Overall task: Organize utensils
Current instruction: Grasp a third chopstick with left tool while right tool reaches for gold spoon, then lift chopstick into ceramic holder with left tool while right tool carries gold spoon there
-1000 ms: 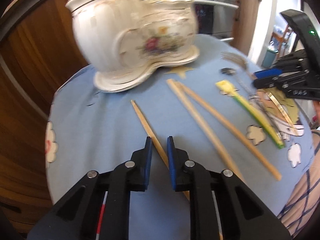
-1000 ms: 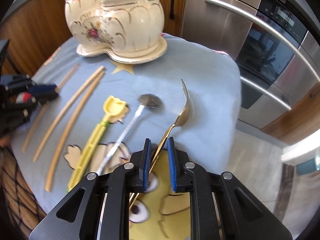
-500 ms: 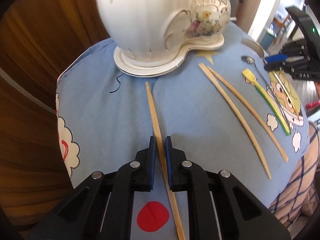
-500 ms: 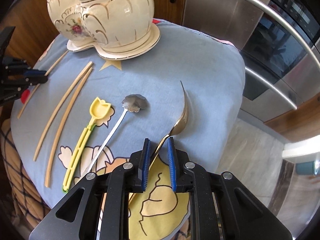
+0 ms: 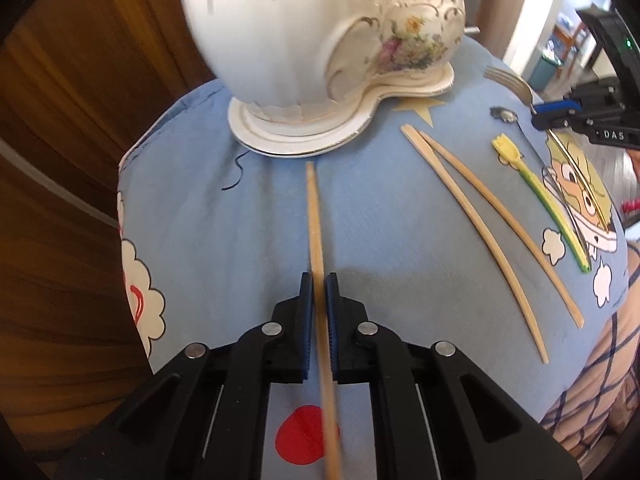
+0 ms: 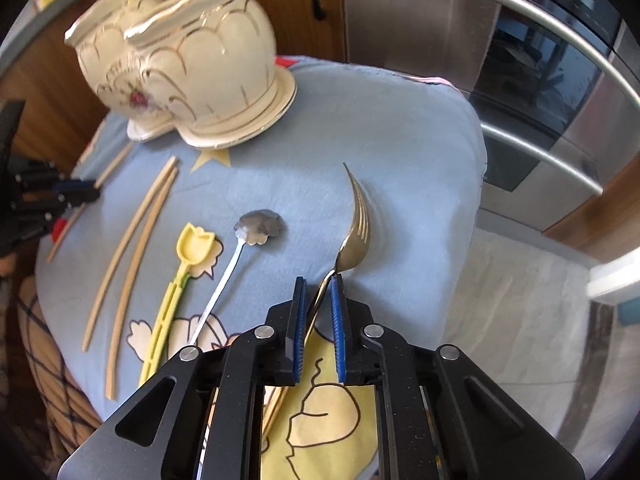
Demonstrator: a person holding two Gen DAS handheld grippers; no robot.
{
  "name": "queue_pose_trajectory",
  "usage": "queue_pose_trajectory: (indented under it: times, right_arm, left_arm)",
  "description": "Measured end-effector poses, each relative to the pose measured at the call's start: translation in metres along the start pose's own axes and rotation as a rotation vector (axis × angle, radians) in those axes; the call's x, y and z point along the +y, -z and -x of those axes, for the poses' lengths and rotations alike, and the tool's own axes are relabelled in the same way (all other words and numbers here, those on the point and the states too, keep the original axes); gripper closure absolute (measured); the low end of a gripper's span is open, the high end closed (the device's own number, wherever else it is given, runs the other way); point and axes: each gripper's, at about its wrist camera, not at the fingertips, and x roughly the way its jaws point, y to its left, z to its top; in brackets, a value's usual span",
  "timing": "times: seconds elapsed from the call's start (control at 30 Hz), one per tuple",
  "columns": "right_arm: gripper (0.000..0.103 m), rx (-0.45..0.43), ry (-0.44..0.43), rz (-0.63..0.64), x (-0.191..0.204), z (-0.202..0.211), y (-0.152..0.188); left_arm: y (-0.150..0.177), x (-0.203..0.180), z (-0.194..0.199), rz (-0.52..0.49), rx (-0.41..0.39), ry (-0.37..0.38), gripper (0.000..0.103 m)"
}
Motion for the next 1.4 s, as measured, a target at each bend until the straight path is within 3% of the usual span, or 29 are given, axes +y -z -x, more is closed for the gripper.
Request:
queue_pose_trajectory:
  times: [0.27,0.63,0.87,1.2,1.4]
  right_arm:
    - [0.097,-0.132,-0.067,-0.094,-0.017,0.018,0.01]
    - [0.097,-0.327,-0.104,-0.106,-0.005,0.06,0.031]
    - [0.097,-0.442,-0.103,-0.106,0.004,0.083,0.039]
    - [0.097,-0.536,-0.079,-0.091,0.018,0.1,0.038]
    - [0.097,-0.595,-0.091,-0.08,0.023,0.11,0.034]
  left_arm:
    - [0.031,0.001,0.042,0.101,-0.186,0.014,0.097]
    - [0.047,0.019,0.08,0.232,-0.361,0.081,0.097]
    - [0.06,0.032,0.101,0.302,-0.497,0.064,0.097]
    - [0.045,0.035,0.126,0.33,-0.668,0.008,0.097]
    - [0.027,0.04,0.134,0.359,-0.744,0.03,0.097]
